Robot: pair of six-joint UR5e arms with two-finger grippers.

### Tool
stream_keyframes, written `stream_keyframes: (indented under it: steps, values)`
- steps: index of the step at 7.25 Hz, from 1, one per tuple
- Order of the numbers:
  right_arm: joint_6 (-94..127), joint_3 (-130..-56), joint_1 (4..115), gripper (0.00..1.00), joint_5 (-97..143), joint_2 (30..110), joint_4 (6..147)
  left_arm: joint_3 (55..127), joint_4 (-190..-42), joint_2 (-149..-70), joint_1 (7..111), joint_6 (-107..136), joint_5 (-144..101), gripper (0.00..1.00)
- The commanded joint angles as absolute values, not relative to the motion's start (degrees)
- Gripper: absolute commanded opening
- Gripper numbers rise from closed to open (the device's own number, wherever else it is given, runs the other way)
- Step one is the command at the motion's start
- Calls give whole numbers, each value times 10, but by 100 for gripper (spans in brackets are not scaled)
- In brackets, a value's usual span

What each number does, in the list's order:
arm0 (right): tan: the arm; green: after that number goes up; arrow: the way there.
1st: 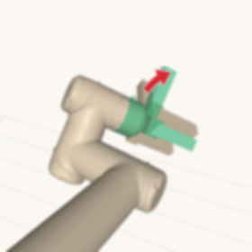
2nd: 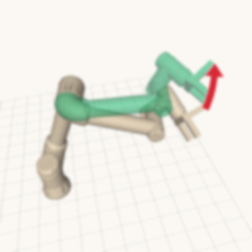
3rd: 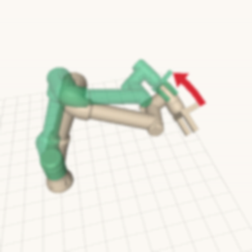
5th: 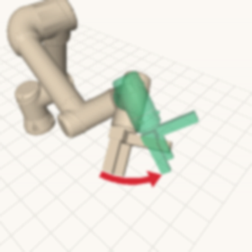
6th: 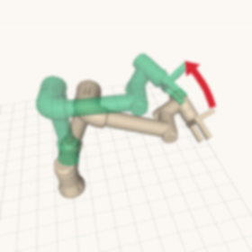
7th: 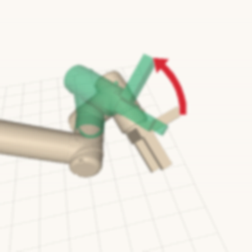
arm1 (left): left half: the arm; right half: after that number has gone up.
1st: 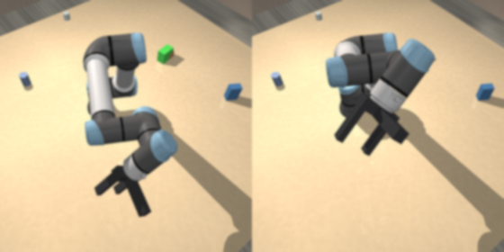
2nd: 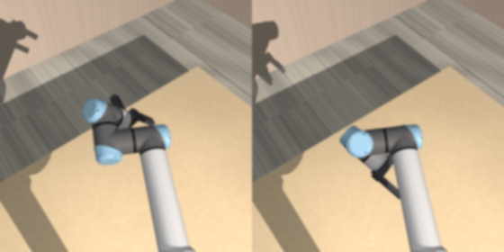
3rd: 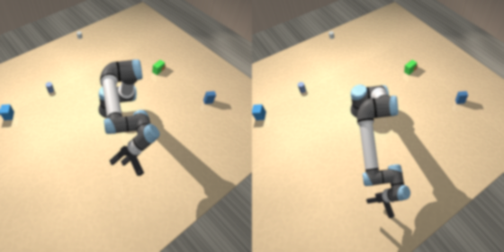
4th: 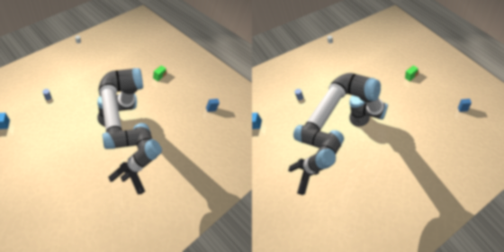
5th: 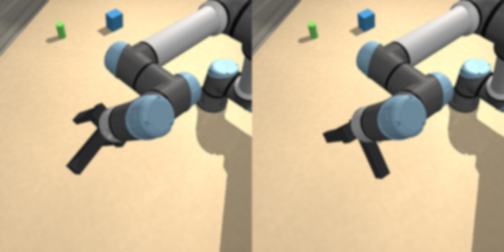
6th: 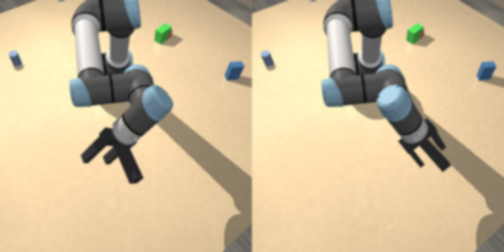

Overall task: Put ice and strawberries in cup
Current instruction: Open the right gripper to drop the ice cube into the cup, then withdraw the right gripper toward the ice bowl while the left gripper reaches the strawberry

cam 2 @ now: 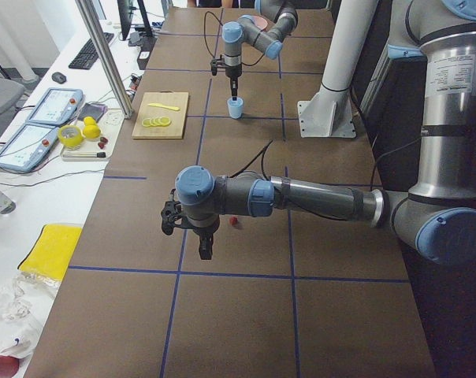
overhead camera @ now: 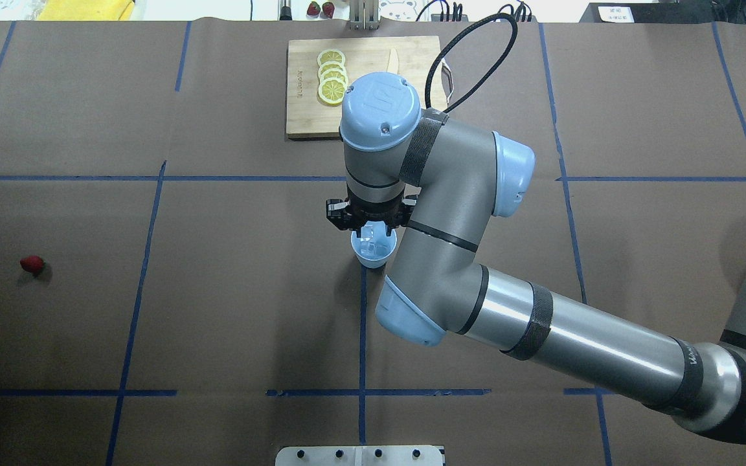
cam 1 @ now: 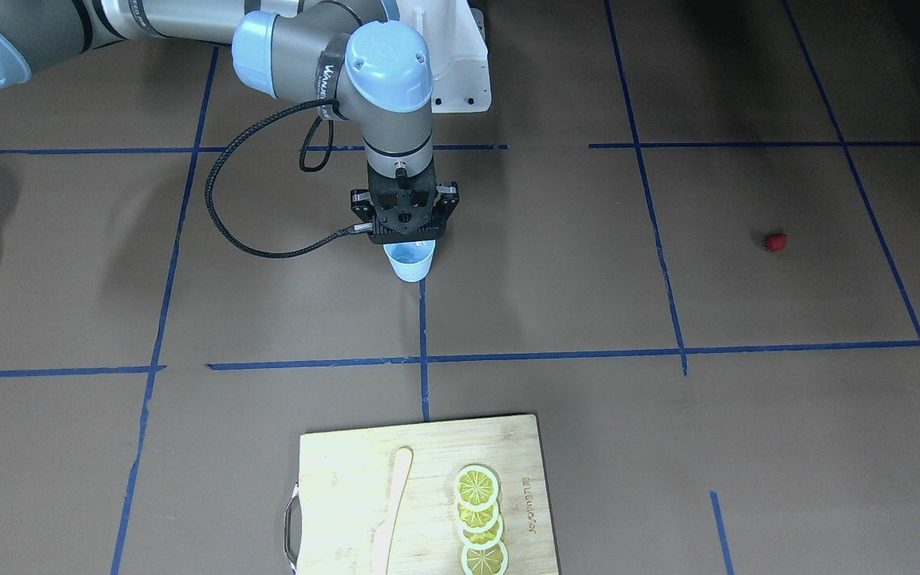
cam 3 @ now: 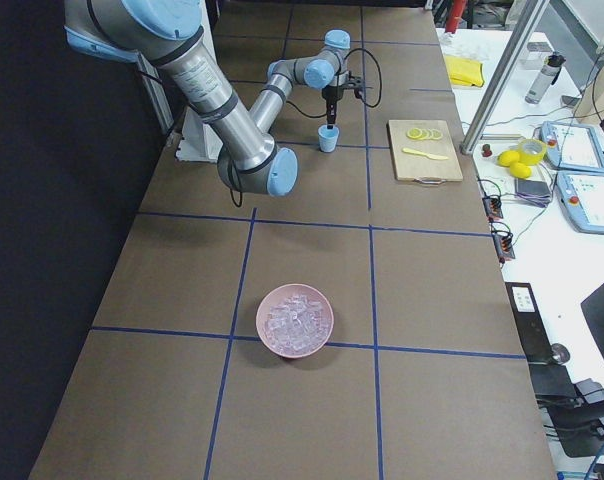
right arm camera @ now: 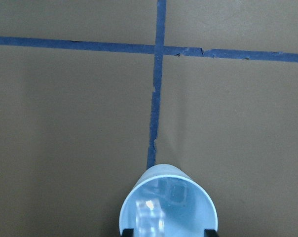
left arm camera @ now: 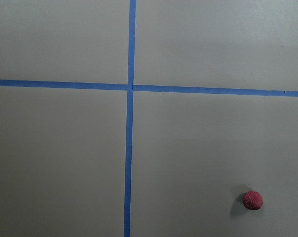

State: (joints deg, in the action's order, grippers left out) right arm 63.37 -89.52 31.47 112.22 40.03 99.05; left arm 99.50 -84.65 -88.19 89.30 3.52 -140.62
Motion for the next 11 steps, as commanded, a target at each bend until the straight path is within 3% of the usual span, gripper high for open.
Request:
stream_keyframes:
  steps: [1,2,3,4,6,11]
  values:
    - [634,-897,313,76,1121,402,991,994,-846,-882,893,35,-1405,100]
    - [634,-900,313,76,1121,403,991,995,-846,-882,893,35,-1406,100]
    - [635,-909,315,91,1121,405,991,996,-847,-883,891,38,-1405,100]
    - [634,-940,323,99,1117,434,992,1001,-848,-885,869,54,-1405,100]
    - [625,-1019,355,99,1109,516,993,1017,-898,-884,810,148,-1403,100]
    - [510,-1105,444,99,1150,618,988,1016,-1196,-814,639,463,-1270,100]
